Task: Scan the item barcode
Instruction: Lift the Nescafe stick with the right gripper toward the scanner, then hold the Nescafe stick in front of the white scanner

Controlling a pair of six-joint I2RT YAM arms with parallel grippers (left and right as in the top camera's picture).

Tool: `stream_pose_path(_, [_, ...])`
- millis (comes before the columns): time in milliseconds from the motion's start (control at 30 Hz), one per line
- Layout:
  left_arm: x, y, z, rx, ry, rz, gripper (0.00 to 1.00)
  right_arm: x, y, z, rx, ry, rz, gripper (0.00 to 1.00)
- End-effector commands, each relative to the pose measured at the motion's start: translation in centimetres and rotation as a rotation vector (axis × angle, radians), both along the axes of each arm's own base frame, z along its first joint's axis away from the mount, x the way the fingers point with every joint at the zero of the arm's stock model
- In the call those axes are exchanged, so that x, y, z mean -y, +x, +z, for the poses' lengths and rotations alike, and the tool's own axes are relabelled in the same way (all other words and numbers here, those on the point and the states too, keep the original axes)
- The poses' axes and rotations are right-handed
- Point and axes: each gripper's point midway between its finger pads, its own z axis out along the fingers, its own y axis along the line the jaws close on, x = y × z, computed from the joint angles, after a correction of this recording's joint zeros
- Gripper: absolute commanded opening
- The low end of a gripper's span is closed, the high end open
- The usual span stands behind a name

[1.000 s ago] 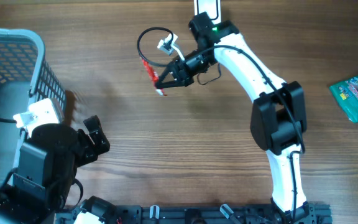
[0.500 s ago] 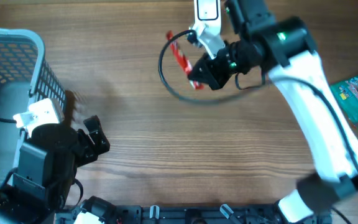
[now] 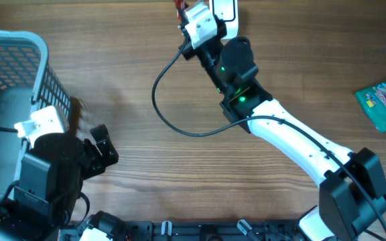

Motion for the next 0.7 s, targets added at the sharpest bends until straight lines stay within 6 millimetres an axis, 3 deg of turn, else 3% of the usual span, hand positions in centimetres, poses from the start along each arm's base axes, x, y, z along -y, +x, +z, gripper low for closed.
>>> stream_pose_path(0, [-0.1, 0.0, 0.1, 0.008, 0.0, 0.006, 1.0, -2.3, -3.2, 3.4, 0.268, -0.101, 0.182, 0.05])
stream_pose_path(67, [-0.1, 0.0, 0.1, 0.008, 0.0, 0.006, 1.0, -3.8, -5.9, 3.8, 0.462, -0.242, 0.321, 0.05])
stream_pose_path(133, [-0.1, 0.0, 0.1, 0.008, 0.0, 0.006, 1.0, -5.0, -9.1, 1.8, 0.704, -0.46, 0.507, 0.04])
stream_pose_path(200, [-0.1, 0.0, 0.1, 0.008, 0.0, 0.006, 1.0, -4.7, -10.9, 0.0, 0.942, -0.621, 0.587, 0.04])
stream_pose_path(333, [-0.1, 0.0, 0.1, 0.008, 0.0, 0.006, 1.0, -2.1, -13.5, -1.4, 1.259, -0.714, 0.713, 0.04])
stream_pose_path(467, [-0.1, 0.0, 0.1, 0.008, 0.0, 0.006, 1.0, -0.3, -14.7, -2.1, 1.359, -0.722, 0.8, 0.04])
stream_pose_path(667, [-0.1, 0.0, 0.1, 0.008, 0.0, 0.006, 1.0, -0.1, -14.7, -2.0, 1.337, -0.716, 0.81, 0.05])
